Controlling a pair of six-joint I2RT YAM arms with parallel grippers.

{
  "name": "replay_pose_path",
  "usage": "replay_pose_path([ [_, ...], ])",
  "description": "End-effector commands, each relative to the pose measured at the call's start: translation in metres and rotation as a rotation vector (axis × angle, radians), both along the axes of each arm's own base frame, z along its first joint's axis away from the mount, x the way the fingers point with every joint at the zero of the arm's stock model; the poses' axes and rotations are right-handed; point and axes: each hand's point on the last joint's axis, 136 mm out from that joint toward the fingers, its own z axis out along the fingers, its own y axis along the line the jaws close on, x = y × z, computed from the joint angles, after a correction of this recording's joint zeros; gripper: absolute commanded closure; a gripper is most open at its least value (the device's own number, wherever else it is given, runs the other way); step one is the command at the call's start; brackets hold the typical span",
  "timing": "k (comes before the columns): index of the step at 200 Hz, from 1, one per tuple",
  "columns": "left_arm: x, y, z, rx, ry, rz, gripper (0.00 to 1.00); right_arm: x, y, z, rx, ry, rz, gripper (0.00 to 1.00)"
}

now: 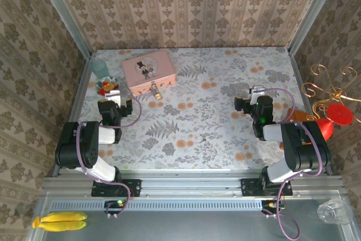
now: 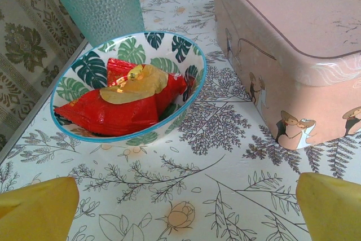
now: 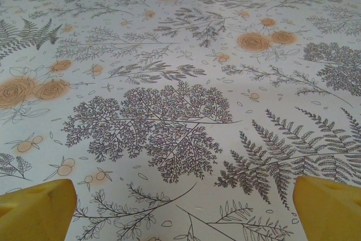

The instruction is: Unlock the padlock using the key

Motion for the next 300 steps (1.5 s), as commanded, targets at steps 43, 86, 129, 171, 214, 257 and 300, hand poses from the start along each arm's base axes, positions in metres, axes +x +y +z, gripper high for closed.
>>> replay_pose_path([
  [43,-0.003,-0.046,0.071,0.079,-0.05,-0.171,0.0,0.008,-0.004,0.012,0.009,-0.04,-0.023,0.0],
  [86,-0.033,-0.075,0.128,-0.021,-0.174,-0.257,0.0,0.01,-0.001,0.014,0.009,-0.025,-0.011,0.0],
  [129,-0.066,-0.029,0.154,-0.35,-0.284,0.045,0.0,0.009,0.002,0.017,0.003,-0.025,0.008,0.0],
  [171,-0.104,0.025,0.119,-0.516,-0.134,0.362,0.0,0.0,0.019,0.034,-0.037,-0.056,0.085,0.0],
  [214,-0.122,0.008,0.094,-0.676,-0.164,0.191,0.0,-0.008,0.092,0.084,-0.201,-0.103,0.311,0.0],
  [257,-0.123,-0.029,0.081,-0.67,-0.028,-0.007,0.0,-0.036,0.158,0.179,0.023,-0.187,0.392,0.0],
  [300,-0.119,-0.073,0.066,-0.531,0.125,-0.156,0.0,-0.043,0.165,0.173,0.437,0.082,0.287,0.0],
])
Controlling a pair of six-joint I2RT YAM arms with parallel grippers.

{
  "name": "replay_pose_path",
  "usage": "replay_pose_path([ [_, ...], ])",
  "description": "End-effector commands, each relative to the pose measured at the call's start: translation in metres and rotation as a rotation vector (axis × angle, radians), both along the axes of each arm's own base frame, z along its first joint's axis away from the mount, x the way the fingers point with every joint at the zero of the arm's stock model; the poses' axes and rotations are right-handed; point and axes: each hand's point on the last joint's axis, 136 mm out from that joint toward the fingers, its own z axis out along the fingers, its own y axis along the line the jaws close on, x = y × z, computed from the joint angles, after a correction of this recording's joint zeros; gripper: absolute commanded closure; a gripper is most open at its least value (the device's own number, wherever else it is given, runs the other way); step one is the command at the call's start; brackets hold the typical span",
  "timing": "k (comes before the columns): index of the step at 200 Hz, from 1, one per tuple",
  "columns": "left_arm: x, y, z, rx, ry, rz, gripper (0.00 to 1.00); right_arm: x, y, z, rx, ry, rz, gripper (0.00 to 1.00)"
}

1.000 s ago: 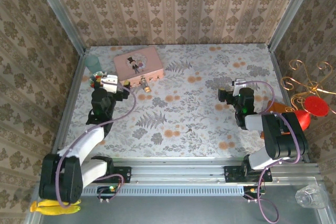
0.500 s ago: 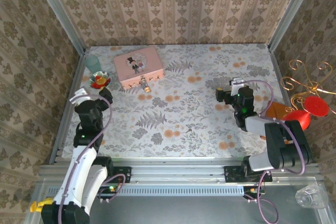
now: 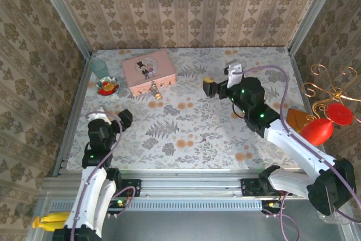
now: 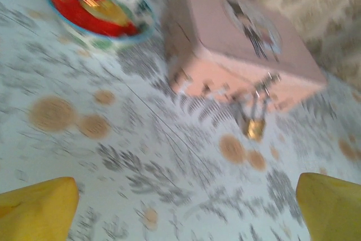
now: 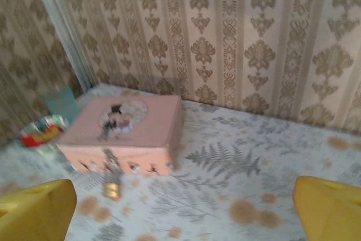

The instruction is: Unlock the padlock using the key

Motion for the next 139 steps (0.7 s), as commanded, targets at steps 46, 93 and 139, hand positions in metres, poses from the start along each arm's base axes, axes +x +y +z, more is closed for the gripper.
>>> replay_pose_path([
  [46,0.003,-0.065,-0.014,0.2,0.112,-0.262,0.0,-0.032,0.03,-0.111,-0.011,0.527,-0.055,0.0],
  [93,0.008,-0.086,-0.019,0.245,0.093,-0.343,0.0,-0.072,0.045,-0.176,-0.138,0.728,-0.119,0.04],
  [139,0.006,-0.09,-0.024,0.209,0.109,-0.346,0.0,-0.101,0.049,-0.238,-0.194,0.941,-0.173,0.25],
])
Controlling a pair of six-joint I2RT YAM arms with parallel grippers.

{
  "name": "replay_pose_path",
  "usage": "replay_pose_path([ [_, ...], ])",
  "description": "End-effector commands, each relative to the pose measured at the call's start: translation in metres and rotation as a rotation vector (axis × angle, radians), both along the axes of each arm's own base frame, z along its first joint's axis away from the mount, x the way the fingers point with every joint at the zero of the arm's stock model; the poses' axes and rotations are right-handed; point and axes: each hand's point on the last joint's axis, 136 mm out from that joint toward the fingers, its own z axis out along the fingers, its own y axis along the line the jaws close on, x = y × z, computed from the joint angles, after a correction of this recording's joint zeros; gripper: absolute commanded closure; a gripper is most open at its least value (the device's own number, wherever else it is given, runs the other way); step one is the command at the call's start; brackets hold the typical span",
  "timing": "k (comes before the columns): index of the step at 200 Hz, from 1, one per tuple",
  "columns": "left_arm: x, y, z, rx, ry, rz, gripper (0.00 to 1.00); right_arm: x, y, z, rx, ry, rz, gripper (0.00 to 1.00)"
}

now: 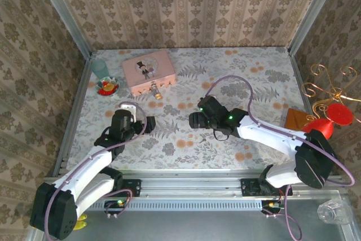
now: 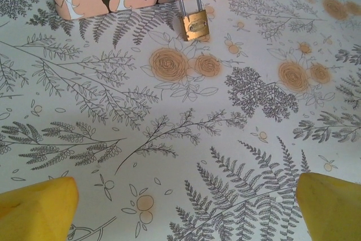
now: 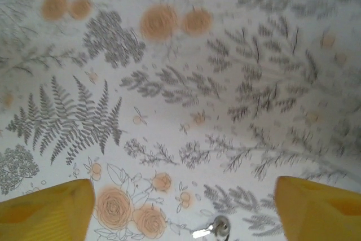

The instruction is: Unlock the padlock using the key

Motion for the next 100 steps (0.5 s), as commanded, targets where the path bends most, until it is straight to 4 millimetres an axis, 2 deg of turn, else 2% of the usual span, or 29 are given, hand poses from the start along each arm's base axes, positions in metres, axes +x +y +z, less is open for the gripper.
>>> replay_pose_path([
  [1,0.006,-0.005,0.012,-0.017,-0.038,-0.007,0.0,-0.019,-0.015,-0.043,-0.087,0.156,-0.085,0.25],
  [23,0.006,-0.005,0.01,-0.021,-0.034,-0.004,0.0,-0.026,-0.011,-0.064,-0.114,0.23,-0.088,0.36],
  [46,0.005,-0.003,0.008,-0.015,-0.026,0.006,0.0,-0.032,-0.009,-0.08,-0.135,0.291,-0.086,0.4],
  [66,0.005,-0.002,0.007,-0.012,-0.018,0.01,0.0,-0.033,-0.009,-0.088,-0.16,0.321,-0.084,0.44],
  [100,0.005,-0.001,0.007,-0.017,-0.017,0.021,0.0,-0.042,-0.014,-0.1,-0.214,0.388,-0.081,0.6],
])
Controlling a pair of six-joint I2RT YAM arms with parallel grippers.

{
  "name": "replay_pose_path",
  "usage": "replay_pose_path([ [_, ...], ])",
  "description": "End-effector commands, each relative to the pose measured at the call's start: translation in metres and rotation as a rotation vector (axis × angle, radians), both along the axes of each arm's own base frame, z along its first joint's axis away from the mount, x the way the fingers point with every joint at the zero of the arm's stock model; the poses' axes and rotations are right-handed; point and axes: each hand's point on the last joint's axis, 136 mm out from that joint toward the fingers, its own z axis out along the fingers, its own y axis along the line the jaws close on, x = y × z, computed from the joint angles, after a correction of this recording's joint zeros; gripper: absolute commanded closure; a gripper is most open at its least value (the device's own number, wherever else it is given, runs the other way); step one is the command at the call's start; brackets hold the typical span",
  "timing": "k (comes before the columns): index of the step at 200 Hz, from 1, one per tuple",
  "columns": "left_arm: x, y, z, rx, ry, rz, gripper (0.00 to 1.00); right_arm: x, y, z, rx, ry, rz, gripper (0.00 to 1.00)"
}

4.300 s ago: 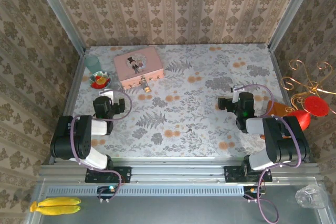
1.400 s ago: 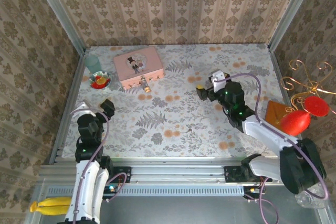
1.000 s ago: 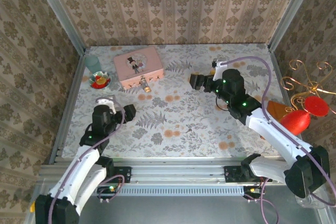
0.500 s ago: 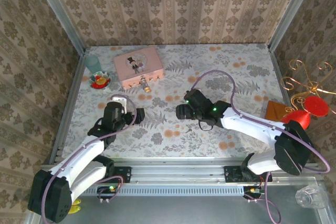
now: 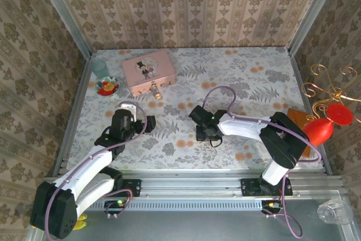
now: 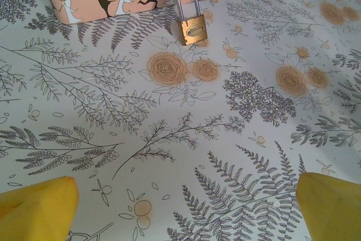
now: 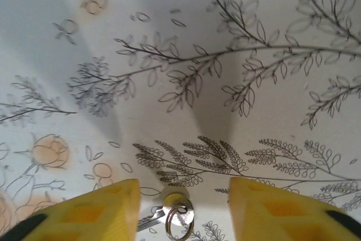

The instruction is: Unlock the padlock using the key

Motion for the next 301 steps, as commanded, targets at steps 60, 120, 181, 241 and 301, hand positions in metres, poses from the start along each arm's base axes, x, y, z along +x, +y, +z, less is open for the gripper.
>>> replay_pose_path([
  [60,0.005,-0.002,0.004,-0.014,0.0,0.019,0.0,-0.012,-0.004,-0.007,-0.027,0.075,-0.033,0.69],
  [120,0.006,0.004,0.0,0.011,0.019,0.046,0.0,-0.022,0.017,-0.021,0.044,0.13,-0.02,0.85],
  [181,0.006,0.003,-0.004,0.018,0.036,0.046,0.0,-0.019,0.019,-0.006,0.085,0.082,-0.023,0.99],
  [241,0.006,-0.003,0.002,-0.004,0.021,0.01,0.0,-0.007,0.028,0.016,0.122,-0.01,0.015,1.0],
  [301,0.004,-0.006,0.01,-0.033,-0.028,-0.009,0.0,-0.007,0.021,0.022,0.1,-0.038,0.002,0.92],
])
